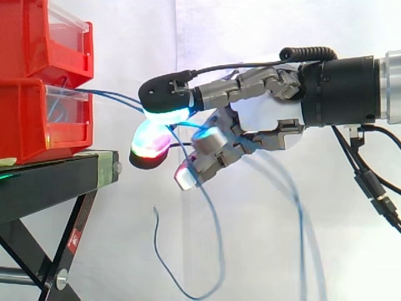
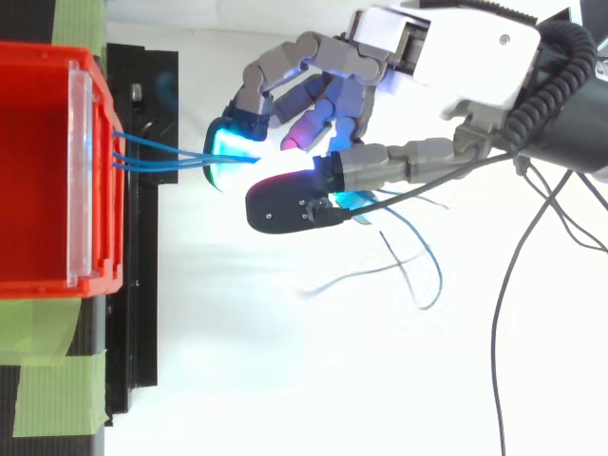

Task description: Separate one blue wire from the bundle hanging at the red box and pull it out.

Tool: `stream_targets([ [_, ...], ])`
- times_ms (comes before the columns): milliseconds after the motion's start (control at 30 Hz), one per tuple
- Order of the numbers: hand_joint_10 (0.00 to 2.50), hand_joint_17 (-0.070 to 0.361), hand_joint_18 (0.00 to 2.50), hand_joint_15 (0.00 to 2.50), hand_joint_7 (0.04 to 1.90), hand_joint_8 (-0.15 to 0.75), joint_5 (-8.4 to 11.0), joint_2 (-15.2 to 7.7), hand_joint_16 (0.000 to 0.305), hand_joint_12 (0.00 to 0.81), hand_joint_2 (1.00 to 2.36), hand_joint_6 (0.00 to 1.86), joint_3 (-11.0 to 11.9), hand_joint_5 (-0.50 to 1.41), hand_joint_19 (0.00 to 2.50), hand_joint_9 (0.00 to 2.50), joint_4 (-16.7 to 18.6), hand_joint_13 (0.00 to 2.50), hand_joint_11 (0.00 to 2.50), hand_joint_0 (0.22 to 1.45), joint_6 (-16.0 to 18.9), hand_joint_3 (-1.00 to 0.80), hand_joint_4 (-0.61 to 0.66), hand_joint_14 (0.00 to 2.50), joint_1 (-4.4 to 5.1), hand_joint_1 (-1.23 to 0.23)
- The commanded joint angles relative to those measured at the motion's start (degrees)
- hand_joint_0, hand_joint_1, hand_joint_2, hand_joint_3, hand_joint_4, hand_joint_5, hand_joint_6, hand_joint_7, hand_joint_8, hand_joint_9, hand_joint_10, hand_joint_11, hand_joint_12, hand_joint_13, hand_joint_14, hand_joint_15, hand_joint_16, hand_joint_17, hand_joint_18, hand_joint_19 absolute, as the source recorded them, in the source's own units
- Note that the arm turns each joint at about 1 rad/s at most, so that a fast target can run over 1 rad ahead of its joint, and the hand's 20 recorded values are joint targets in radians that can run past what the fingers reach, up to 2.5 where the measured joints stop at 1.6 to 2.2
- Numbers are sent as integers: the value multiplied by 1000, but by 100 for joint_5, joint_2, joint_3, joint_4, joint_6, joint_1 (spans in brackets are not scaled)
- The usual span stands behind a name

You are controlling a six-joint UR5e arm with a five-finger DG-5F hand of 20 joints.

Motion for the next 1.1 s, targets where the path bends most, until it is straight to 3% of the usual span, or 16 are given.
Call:
stream_targets([
  [0,17,139,733,619,795,436,-9,9,62,530,1014,877,0,-190,269,1170,5,1107,1118,607,0,-136,219,20,2,-628],
  [233,11,136,772,601,778,439,8,0,61,588,1014,879,0,-187,283,738,14,1079,992,603,0,-117,207,16,2,-628],
  [533,12,138,778,577,779,440,8,0,61,605,1013,878,0,-186,290,541,-3,1071,850,601,0,-110,197,14,-7,-627],
  [767,13,140,782,558,784,436,-1,0,62,608,1014,876,0,-185,279,546,-47,1044,807,603,0,-116,200,16,2,-626],
  [933,15,138,770,594,792,431,-1,0,61,593,1014,876,0,-189,296,801,-83,1078,907,608,0,-137,202,18,2,-624],
  [1067,14,137,767,597,793,432,-9,0,61,582,1014,875,0,-189,296,866,-83,1083,933,609,0,-138,206,16,-7,-623],
])
